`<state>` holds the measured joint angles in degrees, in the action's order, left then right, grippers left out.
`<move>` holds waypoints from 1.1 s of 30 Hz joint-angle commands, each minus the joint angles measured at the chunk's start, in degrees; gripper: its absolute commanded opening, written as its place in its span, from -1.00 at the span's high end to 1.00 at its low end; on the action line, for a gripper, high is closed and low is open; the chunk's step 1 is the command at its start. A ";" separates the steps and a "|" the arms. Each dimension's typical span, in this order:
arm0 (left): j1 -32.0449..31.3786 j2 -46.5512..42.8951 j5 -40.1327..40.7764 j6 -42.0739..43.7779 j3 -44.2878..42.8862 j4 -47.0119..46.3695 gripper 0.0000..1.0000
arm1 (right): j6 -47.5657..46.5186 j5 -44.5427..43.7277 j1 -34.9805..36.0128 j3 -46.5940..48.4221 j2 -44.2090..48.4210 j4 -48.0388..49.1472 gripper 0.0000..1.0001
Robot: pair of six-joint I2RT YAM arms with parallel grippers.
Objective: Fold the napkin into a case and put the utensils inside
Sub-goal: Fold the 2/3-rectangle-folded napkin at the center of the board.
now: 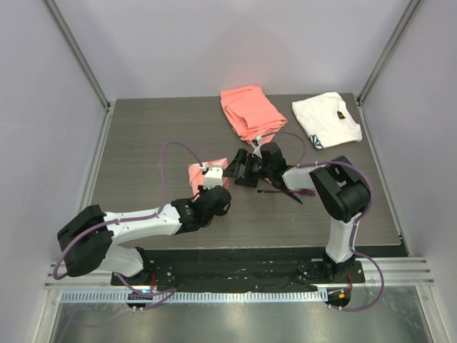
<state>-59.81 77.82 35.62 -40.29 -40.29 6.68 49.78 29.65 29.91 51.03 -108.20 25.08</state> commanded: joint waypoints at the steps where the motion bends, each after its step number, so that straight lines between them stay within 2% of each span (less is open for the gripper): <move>1: 0.31 -3.38 1.82 -0.58 0.04 -1.05 1.00 | 4.18 -0.30 1.11 2.41 -2.01 2.96 -1.00; 7: 0.31 -5.04 1.65 -0.31 -0.31 -0.70 1.00 | 7.44 -2.66 2.17 0.74 -2.19 6.65 -0.99; 10: 0.31 -4.96 1.30 -0.31 -0.23 -1.05 1.00 | 7.79 -4.24 2.17 1.79 -3.76 7.26 -0.90; 13: 0.31 -4.52 0.95 -0.66 -0.05 -1.14 1.00 | 9.37 -4.25 2.26 3.90 -6.83 9.53 -0.74; 14: 0.31 -4.43 0.60 -0.84 0.04 -1.23 1.00 | 9.63 -4.07 2.17 5.30 -7.72 9.55 -0.62; 20: 0.31 -4.78 0.07 -1.37 1.27 -1.67 1.00 | 9.37 -2.23 0.94 8.29 -12.72 12.18 -0.21; 23: 0.31 -4.78 -0.28 -1.54 1.53 -2.02 1.00 | 9.37 -1.61 0.41 8.21 -13.96 15.17 -0.08; 28: 0.31 -4.35 -0.81 -1.63 1.97 -2.72 1.00 | 8.05 -1.35 -0.46 9.79 -15.19 15.17 0.02; 33: 0.31 -4.17 -1.07 -1.63 2.06 -2.99 1.00 | 8.76 1.29 -0.47 11.46 -17.39 17.19 0.34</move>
<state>-59.81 74.46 34.09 -41.15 -38.44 6.52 59.24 29.58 29.69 60.49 -124.05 39.18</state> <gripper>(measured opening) 0.067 0.387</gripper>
